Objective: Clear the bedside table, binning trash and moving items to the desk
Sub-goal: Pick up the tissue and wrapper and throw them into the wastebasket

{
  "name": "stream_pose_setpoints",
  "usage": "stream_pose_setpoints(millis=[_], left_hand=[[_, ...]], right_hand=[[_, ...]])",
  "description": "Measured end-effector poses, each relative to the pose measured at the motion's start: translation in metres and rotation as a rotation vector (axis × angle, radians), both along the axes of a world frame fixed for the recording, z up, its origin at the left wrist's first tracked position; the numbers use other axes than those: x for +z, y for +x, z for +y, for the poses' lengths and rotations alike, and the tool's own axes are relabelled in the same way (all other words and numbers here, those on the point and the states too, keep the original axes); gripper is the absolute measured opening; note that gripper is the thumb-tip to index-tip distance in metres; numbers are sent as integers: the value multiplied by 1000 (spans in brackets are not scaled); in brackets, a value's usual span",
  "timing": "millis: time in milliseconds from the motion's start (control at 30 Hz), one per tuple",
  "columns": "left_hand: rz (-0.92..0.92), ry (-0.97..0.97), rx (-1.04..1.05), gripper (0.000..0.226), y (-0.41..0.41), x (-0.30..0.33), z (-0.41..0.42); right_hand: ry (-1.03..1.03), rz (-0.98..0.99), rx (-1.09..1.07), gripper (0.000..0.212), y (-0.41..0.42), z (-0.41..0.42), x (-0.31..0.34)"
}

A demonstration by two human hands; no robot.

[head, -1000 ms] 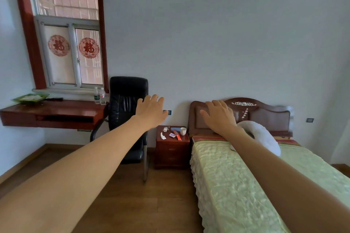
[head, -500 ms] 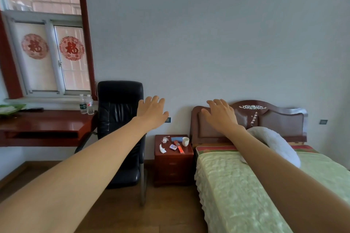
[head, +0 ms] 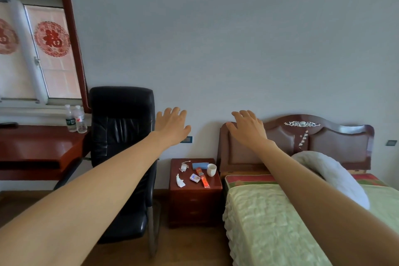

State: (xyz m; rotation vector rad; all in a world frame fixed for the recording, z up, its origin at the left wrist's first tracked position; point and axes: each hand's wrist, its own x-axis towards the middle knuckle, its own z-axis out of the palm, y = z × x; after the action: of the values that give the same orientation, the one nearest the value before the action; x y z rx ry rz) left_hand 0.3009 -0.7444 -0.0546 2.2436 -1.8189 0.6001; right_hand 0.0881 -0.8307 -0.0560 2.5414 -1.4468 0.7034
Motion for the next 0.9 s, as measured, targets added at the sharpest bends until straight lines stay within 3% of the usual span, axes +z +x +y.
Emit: stream_pose_setpoints(millis=[533,900], left_hand=[[55,75,77,53,84,-30,-268],[104,106,54,55,171,-90,-430]], right_hand=[[76,43,77,50,87,-284,-33],[136,19,99,50,180,-450,-89]])
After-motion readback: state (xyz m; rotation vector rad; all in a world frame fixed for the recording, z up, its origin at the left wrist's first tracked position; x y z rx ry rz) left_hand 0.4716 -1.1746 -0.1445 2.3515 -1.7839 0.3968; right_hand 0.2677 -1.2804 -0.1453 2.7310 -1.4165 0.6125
